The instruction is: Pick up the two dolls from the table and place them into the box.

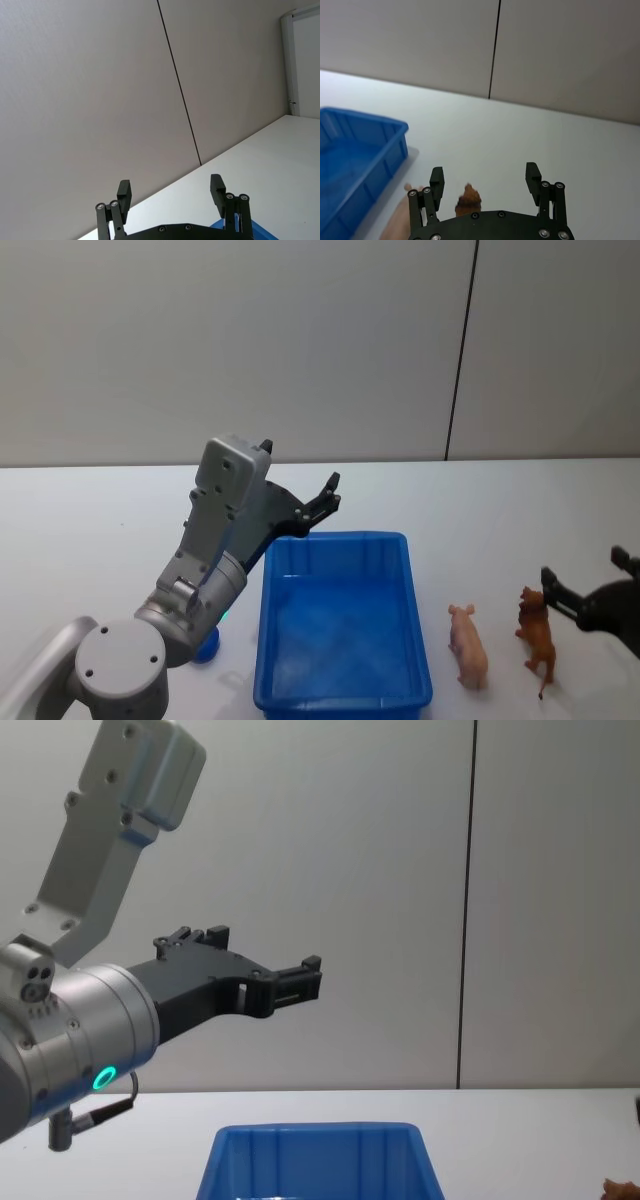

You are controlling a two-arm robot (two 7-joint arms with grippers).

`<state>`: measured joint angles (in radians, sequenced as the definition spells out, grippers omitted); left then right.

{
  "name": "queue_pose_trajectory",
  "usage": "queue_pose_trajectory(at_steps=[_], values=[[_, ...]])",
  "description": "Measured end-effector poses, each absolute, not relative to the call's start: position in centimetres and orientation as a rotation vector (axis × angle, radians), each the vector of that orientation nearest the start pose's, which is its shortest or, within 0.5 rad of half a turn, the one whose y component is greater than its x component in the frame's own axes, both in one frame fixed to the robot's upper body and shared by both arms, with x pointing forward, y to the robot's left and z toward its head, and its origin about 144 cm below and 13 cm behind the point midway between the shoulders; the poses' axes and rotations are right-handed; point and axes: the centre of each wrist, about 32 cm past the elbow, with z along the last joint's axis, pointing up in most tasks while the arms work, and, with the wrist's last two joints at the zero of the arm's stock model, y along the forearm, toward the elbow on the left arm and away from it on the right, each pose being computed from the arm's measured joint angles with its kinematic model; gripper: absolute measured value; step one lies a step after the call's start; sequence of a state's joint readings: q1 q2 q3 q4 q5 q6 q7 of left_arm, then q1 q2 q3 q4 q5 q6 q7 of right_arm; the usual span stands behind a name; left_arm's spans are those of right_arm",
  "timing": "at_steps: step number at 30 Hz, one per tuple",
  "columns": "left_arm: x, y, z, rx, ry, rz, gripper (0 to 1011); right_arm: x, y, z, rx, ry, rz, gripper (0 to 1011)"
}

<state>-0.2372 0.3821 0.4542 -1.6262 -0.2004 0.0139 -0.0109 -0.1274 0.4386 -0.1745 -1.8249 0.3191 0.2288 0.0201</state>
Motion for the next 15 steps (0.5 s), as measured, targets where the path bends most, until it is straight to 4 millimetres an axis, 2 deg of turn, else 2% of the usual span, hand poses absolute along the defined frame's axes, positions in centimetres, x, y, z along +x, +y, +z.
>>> queue_pose_trajectory(at_steps=[15], values=[[49.2, 19.8, 120.4, 0.061, -0.268, 1.124, 1001, 42.6, -25.8, 116.0, -0.408, 0.138, -1.293, 1001]])
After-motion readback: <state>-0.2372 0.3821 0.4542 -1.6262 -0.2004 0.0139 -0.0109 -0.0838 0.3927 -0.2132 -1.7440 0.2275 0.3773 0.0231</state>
